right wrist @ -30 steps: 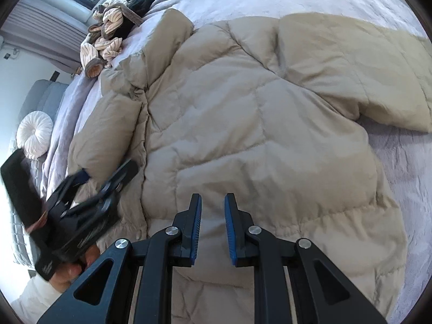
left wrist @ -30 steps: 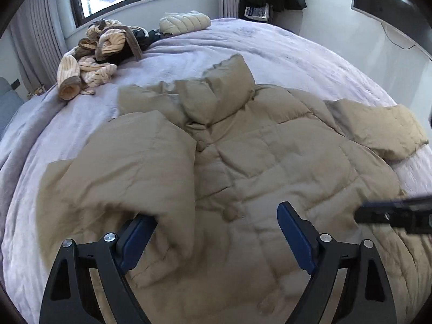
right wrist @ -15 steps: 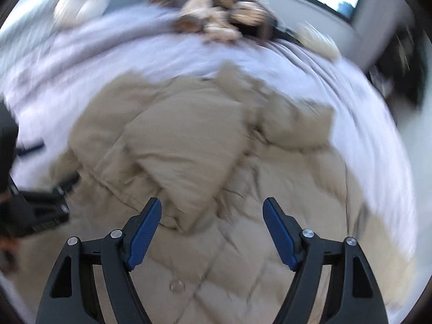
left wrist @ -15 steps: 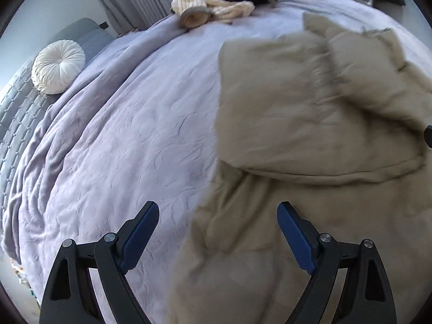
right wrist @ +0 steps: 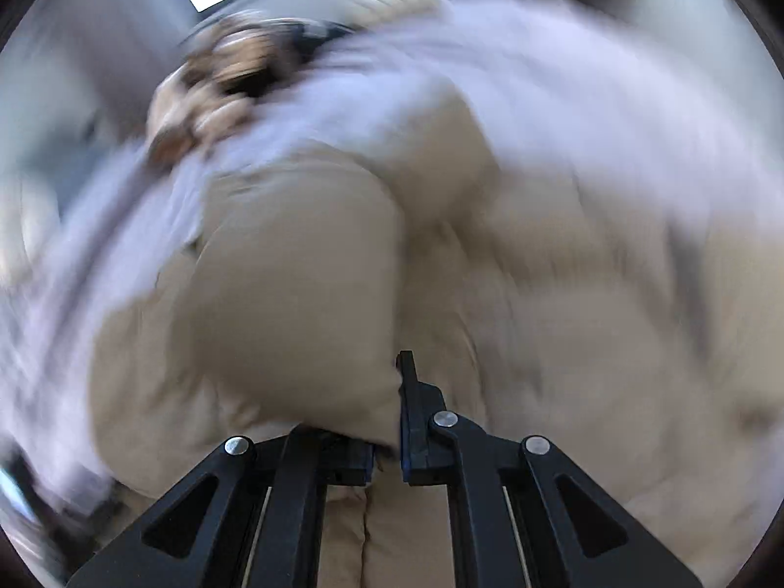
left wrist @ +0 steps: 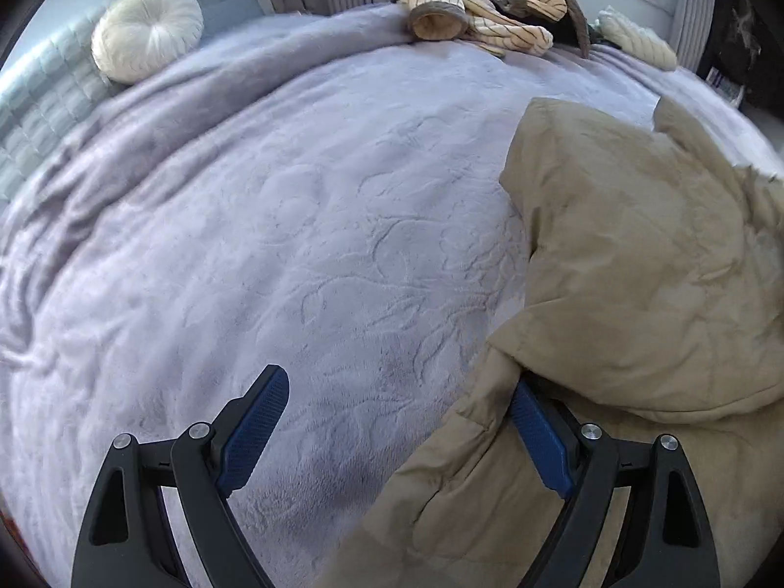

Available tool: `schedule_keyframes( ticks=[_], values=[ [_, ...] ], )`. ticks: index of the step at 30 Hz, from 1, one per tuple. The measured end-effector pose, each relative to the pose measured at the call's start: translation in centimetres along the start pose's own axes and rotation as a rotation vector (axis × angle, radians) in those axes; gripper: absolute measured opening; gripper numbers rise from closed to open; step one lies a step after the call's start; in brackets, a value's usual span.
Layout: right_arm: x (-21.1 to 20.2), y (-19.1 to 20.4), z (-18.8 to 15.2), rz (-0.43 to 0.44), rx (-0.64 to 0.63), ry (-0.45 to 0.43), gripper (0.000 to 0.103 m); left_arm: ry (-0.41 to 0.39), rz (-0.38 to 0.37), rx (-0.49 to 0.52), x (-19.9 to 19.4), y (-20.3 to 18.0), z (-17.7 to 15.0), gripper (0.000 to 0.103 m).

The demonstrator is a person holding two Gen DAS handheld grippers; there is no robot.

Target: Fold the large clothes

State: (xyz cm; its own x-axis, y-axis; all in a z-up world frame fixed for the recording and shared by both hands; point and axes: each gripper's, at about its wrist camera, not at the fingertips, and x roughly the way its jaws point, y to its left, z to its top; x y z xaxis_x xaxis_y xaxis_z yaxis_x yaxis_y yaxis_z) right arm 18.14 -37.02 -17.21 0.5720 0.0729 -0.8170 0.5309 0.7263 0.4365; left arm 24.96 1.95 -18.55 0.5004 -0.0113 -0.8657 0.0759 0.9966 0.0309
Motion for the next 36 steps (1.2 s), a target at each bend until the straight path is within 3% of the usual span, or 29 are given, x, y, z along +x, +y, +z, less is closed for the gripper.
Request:
schedule_keyframes(
  ticks=[2, 4, 6, 8, 10, 12, 16, 17, 18, 19, 20, 21, 22, 26, 34, 36],
  values=[
    [1.4, -3.2, -0.5, 0.121, 0.182, 0.072, 0.013, 0.030, -0.039, 0.024, -0.5, 1.1, 0.1, 0.090],
    [2.1, -5.3, -1.1, 0.211, 0.310, 0.079, 0.017, 0.059, -0.096, 0.061, -1.9, 2.0, 0.0, 0.090],
    [2.3, -5.9, -1.4, 0.260, 0.364, 0.084, 0.022, 0.075, -0.170, 0.059, -3.0, 3.2, 0.7, 0.090],
    [2.1, -5.5, -1.5, 0.294, 0.348, 0.090, 0.036, 0.090, -0.254, 0.023, -3.3, 3.8, 2.7, 0.090],
    [1.7, -4.7, -1.4, 0.304, 0.319, 0.099, 0.057, 0.099, -0.349, -0.028, -2.4, 3.6, 5.2, 0.090],
    [1.1, -4.0, -1.2, 0.301, 0.294, 0.102, 0.067, 0.139, -0.458, -0.072, -0.5, 2.5, 7.3, 0.090],
    [-0.7, -3.5, -0.9, 0.287, 0.287, 0.083, 0.071, 0.252, -0.542, -0.082, 4.0, -1.6, 9.9, 0.090],
    [-1.1, -3.8, -0.9, 0.282, 0.300, 0.075, 0.071, 0.264, -0.534, -0.079, 4.7, -2.5, 10.1, 0.072],
    [-1.3, -4.5, -1.0, 0.277, 0.310, 0.071, 0.071, 0.266, -0.545, -0.072, 4.8, -2.8, 10.1, 0.034],
    [-1.2, -5.0, -1.0, 0.271, 0.326, 0.070, 0.070, 0.284, -0.572, -0.067, 5.2, -3.0, 10.2, 0.023],
    [-0.9, -5.3, -1.1, 0.280, 0.349, 0.078, 0.068, 0.272, -0.574, -0.061, 5.1, -2.8, 10.3, 0.022],
    [-0.7, -5.4, -1.2, 0.292, 0.363, 0.087, 0.041, 0.250, -0.573, -0.037, 4.7, -2.5, 10.3, 0.020],
    [-0.4, -5.5, -1.6, 0.295, 0.374, 0.107, 0.006, 0.228, -0.560, -0.002, 4.5, -2.2, 10.4, 0.020],
    [1.3, -4.5, -3.4, 0.327, 0.384, 0.144, 0.006, 0.216, -0.433, 0.104, 5.7, -1.1, 10.5, 0.020],
    [1.1, -4.3, -4.4, 0.256, 0.354, 0.137, 0.009, 0.138, -0.230, 0.006, 5.1, 0.9, 10.8, 0.020],
    [0.4, -4.3, -4.3, 0.241, 0.329, 0.158, 0.011, 0.114, -0.215, -0.001, 3.8, 1.5, 10.8, 0.020]
  ],
)
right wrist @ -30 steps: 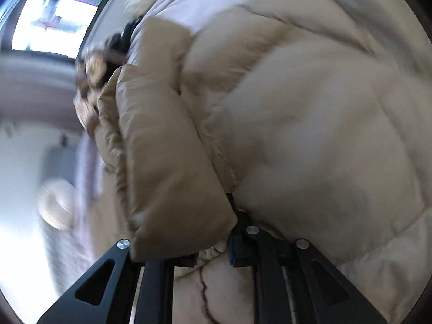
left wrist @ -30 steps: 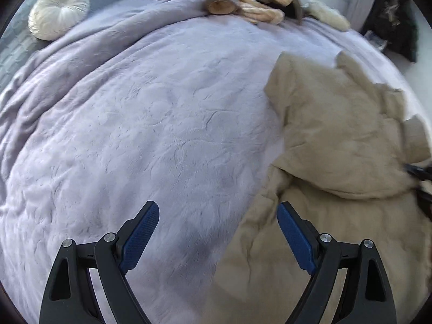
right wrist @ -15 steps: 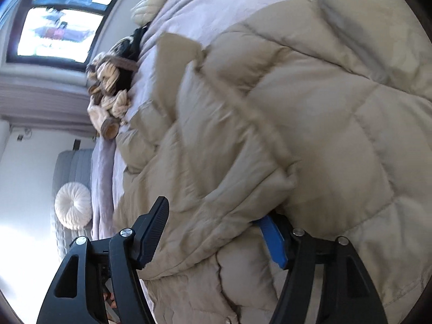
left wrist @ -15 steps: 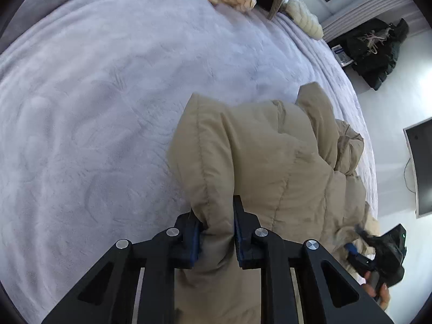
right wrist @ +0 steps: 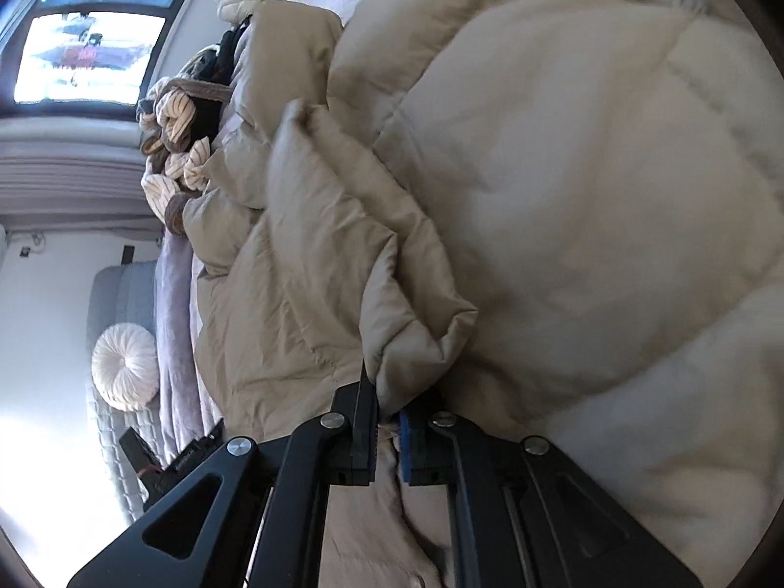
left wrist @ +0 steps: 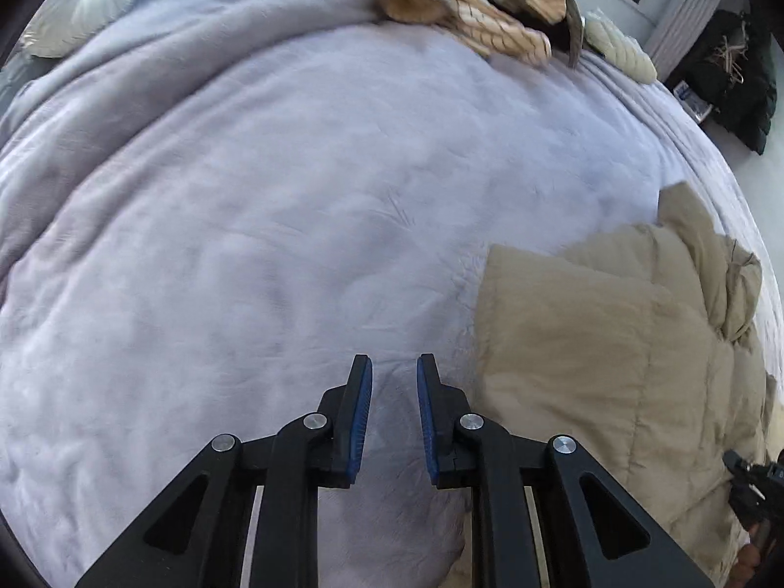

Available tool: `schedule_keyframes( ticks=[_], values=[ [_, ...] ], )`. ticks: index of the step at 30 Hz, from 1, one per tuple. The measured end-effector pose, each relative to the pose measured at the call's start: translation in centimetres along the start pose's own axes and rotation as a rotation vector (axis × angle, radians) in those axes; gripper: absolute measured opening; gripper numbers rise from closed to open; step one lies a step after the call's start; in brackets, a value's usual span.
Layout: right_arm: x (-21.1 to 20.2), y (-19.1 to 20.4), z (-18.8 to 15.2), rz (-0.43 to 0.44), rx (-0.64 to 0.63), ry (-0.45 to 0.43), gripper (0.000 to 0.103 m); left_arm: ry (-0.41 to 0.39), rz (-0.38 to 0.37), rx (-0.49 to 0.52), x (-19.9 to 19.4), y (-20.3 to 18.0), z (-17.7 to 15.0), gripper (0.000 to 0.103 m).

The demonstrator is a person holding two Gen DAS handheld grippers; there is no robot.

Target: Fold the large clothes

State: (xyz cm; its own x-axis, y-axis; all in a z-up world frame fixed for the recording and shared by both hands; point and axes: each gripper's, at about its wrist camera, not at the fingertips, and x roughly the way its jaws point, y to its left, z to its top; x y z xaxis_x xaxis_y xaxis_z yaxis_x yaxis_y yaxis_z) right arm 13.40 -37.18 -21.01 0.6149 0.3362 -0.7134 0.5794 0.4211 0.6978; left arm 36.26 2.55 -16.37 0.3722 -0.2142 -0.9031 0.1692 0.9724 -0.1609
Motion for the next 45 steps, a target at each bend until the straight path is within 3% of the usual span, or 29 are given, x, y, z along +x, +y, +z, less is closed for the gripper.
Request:
schedule_keyframes(
  ticks=[2, 4, 6, 8, 10, 13, 16, 18, 21, 28, 32, 45],
  values=[
    [-1.2, 0.2, -0.3, -0.022, -0.038, 0.023, 0.024, -0.035, -0.005, 0.007, -1.8, -0.1, -0.3, 0.020],
    [-2.6, 0.6, -0.4, -0.049, -0.078, 0.009, 0.054, -0.054, -0.015, 0.029, -3.2, -0.4, -0.3, 0.020],
    [-4.9, 1.3, -0.5, -0.123, -0.137, -0.051, 0.062, -0.062, -0.042, 0.058, -4.0, -1.5, -0.4, 0.020],
    [-7.3, 2.4, -0.5, -0.180, -0.222, -0.148, 0.058, -0.063, -0.053, 0.088, -4.2, -3.0, -0.9, 0.020],
    [-8.2, 3.6, -0.4, -0.187, -0.296, -0.185, 0.025, -0.045, -0.060, 0.120, -3.4, -4.6, -1.6, 0.020],
    [-6.4, 5.2, 0.3, -0.184, -0.372, -0.136, 0.018, -0.010, -0.004, 0.150, -1.1, -6.6, -2.9, 0.020],
    [-3.6, 4.8, 0.6, -0.277, -0.431, -0.102, 0.018, -0.003, 0.043, 0.151, 0.5, -6.9, -3.9, 0.020],
    [-1.8, 2.9, 0.8, -0.324, -0.385, -0.048, 0.017, -0.005, 0.050, 0.143, 1.1, -6.8, -4.2, 0.021],
    [-1.7, 0.4, 1.0, -0.265, -0.316, -0.045, 0.013, 0.003, 0.044, 0.131, 1.6, -6.7, -4.3, 0.021],
    [-3.0, 0.6, 0.7, -0.304, -0.323, -0.025, 0.013, 0.015, 0.101, 0.124, 0.9, -7.0, -3.7, 0.021],
    [-5.7, -0.5, -0.4, -0.258, -0.295, -0.011, 0.018, 0.010, 0.105, 0.130, -0.9, -7.3, -3.7, 0.021],
    [-11.6, -3.0, -3.1, -0.213, -0.209, -0.007, 0.018, 0.027, 0.044, 0.186, -7.2, -13.6, -8.5, 0.021]
  ],
)
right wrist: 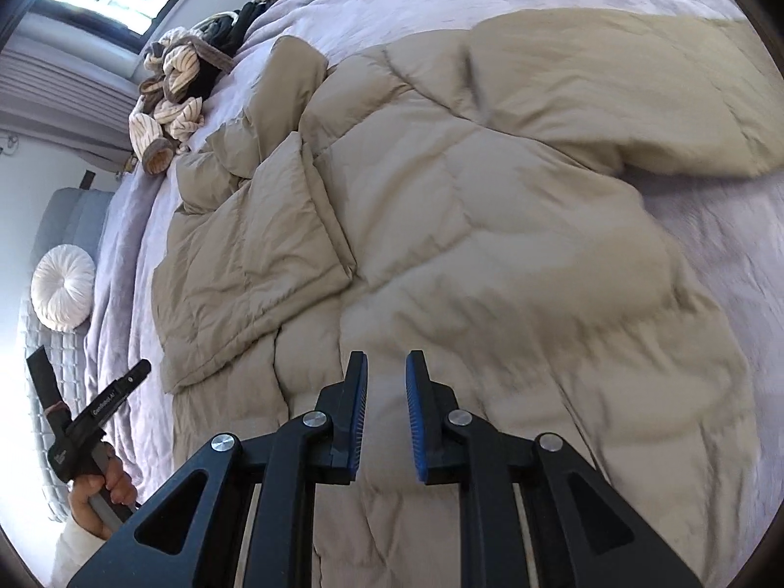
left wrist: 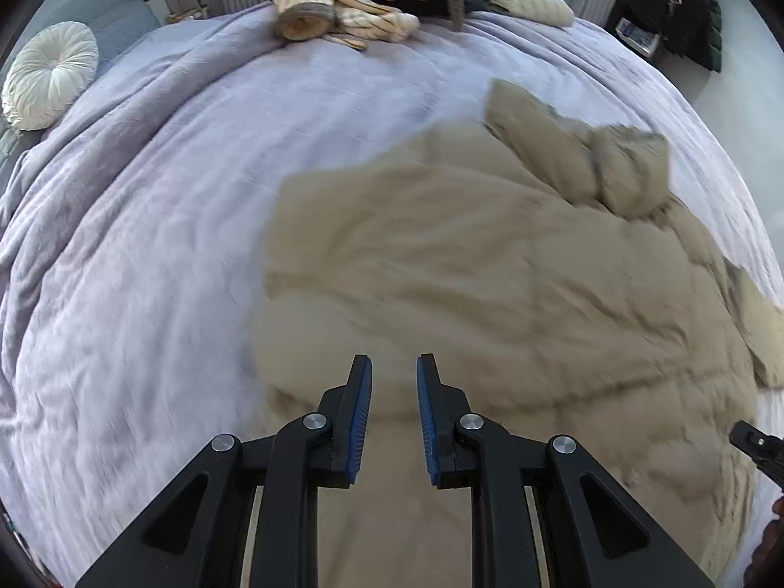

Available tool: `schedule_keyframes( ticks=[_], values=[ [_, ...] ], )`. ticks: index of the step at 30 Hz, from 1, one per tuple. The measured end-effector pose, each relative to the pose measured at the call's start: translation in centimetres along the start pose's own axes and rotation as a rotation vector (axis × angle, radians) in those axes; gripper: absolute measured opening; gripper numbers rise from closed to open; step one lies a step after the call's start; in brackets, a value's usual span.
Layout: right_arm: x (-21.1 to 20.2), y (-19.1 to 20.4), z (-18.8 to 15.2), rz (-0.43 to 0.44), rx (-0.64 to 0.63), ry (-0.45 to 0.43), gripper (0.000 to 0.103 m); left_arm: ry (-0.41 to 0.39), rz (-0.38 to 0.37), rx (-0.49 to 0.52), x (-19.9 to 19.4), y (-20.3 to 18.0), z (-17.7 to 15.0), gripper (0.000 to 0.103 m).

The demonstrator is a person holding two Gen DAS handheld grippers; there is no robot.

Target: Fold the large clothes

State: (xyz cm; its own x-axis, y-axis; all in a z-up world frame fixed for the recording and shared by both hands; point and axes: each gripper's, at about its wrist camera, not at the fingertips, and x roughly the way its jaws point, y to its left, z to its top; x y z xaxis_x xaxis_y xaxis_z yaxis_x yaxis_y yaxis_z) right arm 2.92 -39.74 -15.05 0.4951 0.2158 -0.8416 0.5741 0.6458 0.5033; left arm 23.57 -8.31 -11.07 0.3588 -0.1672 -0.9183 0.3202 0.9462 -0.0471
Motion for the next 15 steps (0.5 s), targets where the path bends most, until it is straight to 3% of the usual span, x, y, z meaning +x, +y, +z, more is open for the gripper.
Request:
schedule_keyframes(
  ticks=[1, 2, 3, 4, 5, 6, 11, 15],
  values=[
    [-0.3, -0.3, -0.3, 0.003, 0.004, 0.002, 0.018, 0.005, -0.005, 0.010, -0.3, -0.8, -0.6, 0.021],
    [-0.6, -0.8, -0.7, 0.010, 0.017, 0.006, 0.018, 0.004, -0.013, 0.019, -0.6, -1.4, -1.1, 0.031],
    [-0.9, -1.2, -0.9, 0.017, 0.028, 0.007, 0.022, 0.001, -0.029, 0.025, -0.9, -2.1, -1.7, 0.076],
    [-1.2, -1.7, -1.2, 0.025, 0.043, 0.008, 0.033, -0.007, -0.039, 0.023, -1.3, -2.6, -2.2, 0.097],
    [-1.5, -2.3, -1.4, 0.033, 0.059, 0.006, 0.040, -0.034, -0.039, 0.016, -2.0, -3.3, -2.8, 0.103],
    [-2.0, -2.8, -1.6, 0.038, 0.072, 0.002, 0.049, -0.048, -0.052, 0.027, -2.4, -4.0, -3.2, 0.103],
    [-4.1, -6.7, -1.7, 0.034, 0.131, -0.024, 0.051, 0.010, -0.064, 0.083, -2.7, -8.2, -4.6, 0.103],
    [-6.7, -11.3, -0.7, 0.030, 0.211, -0.105, 0.076, 0.027, -0.032, 0.112, -2.2, -11.7, -4.8, 0.103]
  ],
)
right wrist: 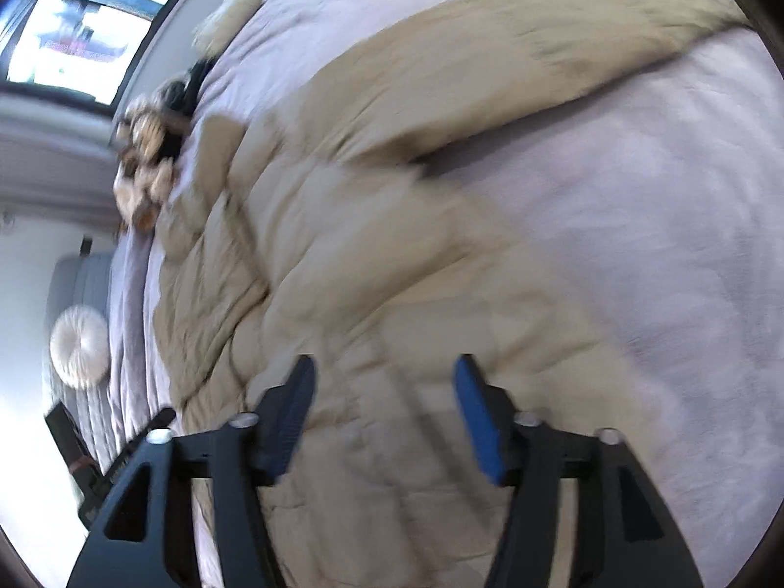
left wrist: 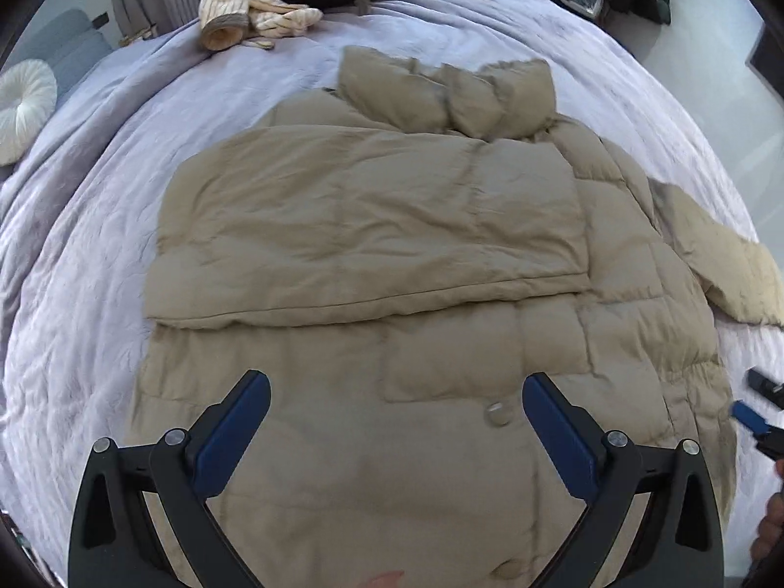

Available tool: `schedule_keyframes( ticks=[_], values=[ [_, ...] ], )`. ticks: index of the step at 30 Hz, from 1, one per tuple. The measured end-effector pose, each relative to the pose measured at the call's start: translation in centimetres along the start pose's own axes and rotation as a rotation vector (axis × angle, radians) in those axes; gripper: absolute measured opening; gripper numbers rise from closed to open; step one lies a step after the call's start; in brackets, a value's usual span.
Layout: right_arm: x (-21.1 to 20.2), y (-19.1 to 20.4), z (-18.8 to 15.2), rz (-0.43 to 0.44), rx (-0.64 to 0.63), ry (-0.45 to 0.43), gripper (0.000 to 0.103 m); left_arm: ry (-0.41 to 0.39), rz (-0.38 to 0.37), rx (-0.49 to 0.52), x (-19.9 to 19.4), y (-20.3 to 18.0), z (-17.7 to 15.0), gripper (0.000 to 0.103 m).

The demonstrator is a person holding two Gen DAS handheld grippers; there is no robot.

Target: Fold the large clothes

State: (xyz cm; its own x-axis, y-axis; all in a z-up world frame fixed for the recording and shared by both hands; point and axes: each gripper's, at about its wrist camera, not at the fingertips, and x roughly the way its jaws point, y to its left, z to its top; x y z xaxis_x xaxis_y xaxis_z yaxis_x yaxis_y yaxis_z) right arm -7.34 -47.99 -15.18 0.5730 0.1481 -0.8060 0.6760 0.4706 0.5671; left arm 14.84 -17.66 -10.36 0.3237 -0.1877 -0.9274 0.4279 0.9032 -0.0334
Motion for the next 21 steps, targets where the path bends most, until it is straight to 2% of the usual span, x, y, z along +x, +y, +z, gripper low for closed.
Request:
schedule_keyframes(
  ticks=[1, 3, 5, 6, 13, 21],
  values=[
    [-0.8, -1.2, 0.8, -0.002, 0.026, -0.032, 0.083, 0.023, -0.009, 0.002, 0.5, -0.8, 0.2, 0.103],
    [-2.1, -3.6, 2.2, 0.002, 0.078, -0.087, 0.084, 0.064, -0.038, 0.005, 1.4, -1.7, 0.3, 0.103],
    [-3.2, -6.4, 4.2, -0.003, 0.142, -0.125, 0.099, 0.077, -0.055, 0.029, 1.7, -3.6, 0.4, 0.103],
    [-3.5, -7.3, 4.8, 0.000, 0.164, -0.141, 0.103, 0.070, -0.055, 0.038, 1.6, -4.4, 0.2, 0.103],
    [-5.7, -13.1, 10.6, -0.008, 0.273, -0.227, 0.103, 0.054, -0.054, 0.103, 1.4, -9.9, 0.5, 0.103],
    [-5.8, -17.2, 16.7, 0.137, 0.397, -0.302, 0.103, 0.044, -0.073, 0.116, 0.8, -12.8, 1.2, 0.103]
  ],
)
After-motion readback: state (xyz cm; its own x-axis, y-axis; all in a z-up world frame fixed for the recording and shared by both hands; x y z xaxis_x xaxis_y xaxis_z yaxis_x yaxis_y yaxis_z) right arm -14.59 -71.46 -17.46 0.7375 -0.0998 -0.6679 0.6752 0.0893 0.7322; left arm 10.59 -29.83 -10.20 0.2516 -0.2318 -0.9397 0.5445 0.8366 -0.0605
